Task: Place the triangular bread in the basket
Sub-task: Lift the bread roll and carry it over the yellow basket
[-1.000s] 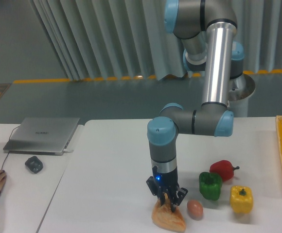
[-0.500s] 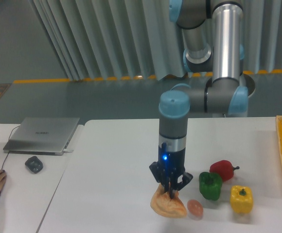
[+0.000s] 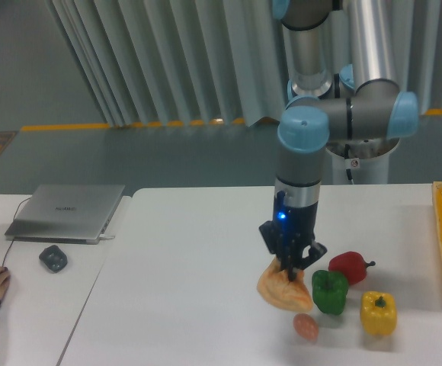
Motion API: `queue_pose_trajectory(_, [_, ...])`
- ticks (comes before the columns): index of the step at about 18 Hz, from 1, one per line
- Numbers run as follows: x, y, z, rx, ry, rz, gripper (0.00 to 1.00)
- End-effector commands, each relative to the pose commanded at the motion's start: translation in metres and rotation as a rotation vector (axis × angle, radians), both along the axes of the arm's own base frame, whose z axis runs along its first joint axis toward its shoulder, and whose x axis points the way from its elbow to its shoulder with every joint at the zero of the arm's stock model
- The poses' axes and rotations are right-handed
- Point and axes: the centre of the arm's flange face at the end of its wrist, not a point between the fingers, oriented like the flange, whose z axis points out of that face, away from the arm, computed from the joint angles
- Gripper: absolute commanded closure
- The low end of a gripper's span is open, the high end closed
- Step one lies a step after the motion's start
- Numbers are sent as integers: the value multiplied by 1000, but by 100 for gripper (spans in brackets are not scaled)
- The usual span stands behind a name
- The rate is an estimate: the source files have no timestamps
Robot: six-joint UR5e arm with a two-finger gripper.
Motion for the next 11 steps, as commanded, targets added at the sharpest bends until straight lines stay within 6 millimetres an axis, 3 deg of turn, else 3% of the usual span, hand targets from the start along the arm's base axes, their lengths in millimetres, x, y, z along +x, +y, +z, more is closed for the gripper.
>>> queue_pose_trajectory(3, [-28,-44,14,-50,-14,-131,85])
queue_pose_trajectory(11, [-73,-110,16,-170,34,-367,85])
